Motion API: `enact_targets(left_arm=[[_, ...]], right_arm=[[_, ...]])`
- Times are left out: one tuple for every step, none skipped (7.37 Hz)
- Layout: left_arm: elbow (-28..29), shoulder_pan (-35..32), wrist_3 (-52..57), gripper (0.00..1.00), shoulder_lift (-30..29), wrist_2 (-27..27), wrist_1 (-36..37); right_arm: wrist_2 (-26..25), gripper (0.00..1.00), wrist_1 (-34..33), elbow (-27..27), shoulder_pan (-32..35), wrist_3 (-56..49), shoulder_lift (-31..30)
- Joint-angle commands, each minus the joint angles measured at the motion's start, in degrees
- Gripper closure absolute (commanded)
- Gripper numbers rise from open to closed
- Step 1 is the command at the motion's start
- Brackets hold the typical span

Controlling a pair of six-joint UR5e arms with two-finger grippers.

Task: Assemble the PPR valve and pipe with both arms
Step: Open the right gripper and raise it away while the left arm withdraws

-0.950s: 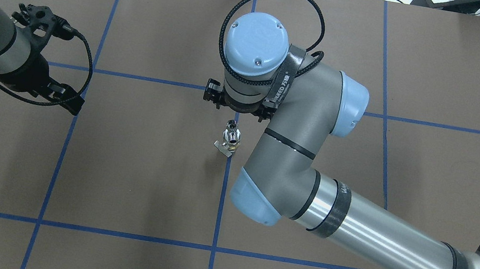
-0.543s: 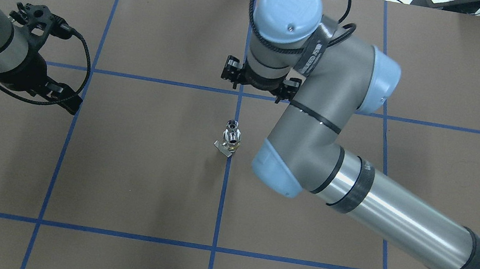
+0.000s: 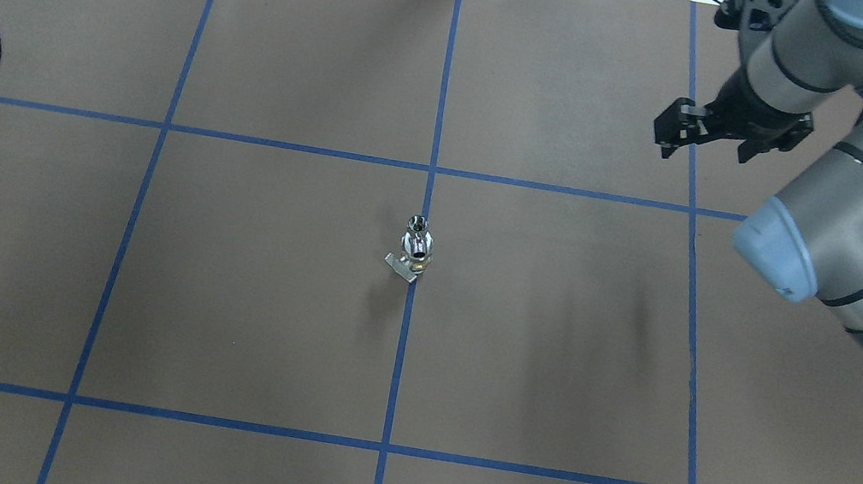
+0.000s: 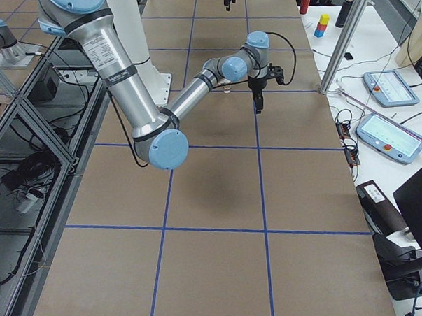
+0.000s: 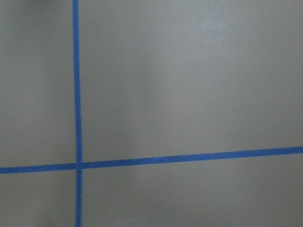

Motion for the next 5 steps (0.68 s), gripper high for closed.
enact_targets(left_arm=[[4.3,-9.32,13.09,0.01,3.11,-1.8,-0.12],[6.76,-11.27,17.67,0.0,4.43,-1.9,-0.99],[7.92,-13.2,17.97,0.0,5.48,-1.64,-1.18],[8.54,-14.01,17.63,0.0,10.19,-1.47,-1.18],[10.89,-17.58,17.8,0.0,9.98,-1.46,-1.44]], right_arm=[[3.66,0.0,0.0,1.18,8.28,-15.79,-9.21],[6.03,0.0,0.0,1.18,12.32,-22.22,-12.64],[7.79,0.0,0.0,1.01,16.01,-28.29,-15.9],[7.81,0.0,0.0,0.74,19.01,-32.7,-18.45],[7.81,0.0,0.0,0.65,20.78,-33.87,-20.22]])
